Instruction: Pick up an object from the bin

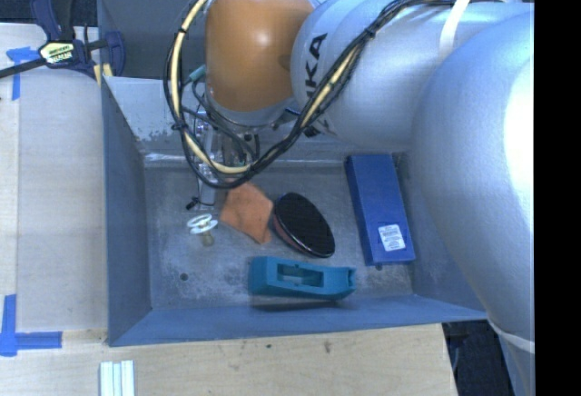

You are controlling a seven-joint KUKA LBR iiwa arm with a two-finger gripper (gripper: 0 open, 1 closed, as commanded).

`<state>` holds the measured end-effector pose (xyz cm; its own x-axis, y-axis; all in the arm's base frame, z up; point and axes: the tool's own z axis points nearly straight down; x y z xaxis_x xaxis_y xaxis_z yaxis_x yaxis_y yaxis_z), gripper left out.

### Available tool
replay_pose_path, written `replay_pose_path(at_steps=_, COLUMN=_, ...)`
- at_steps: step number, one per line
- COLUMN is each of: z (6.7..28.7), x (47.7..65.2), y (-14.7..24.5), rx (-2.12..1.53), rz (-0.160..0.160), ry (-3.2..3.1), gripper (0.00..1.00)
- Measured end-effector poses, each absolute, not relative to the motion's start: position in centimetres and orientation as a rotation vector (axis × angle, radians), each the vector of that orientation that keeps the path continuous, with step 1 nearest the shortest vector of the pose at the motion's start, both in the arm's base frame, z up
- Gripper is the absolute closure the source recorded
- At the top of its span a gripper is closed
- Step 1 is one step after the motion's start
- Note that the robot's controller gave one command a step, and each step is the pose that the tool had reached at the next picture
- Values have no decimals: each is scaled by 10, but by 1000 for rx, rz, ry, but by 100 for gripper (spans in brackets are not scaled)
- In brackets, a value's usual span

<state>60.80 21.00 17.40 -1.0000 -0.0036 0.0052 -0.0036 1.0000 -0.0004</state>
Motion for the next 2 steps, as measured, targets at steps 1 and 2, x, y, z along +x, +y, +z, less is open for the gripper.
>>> replay_pose_path(at_steps=1, z=179, x=610, y=209, rx=1, rz=-2, ry=-3144, gripper=0)
replay_pose_path(at_steps=2, z=152, x=598, y=185, rx=144, rz=-7, ry=-3150, gripper=0)
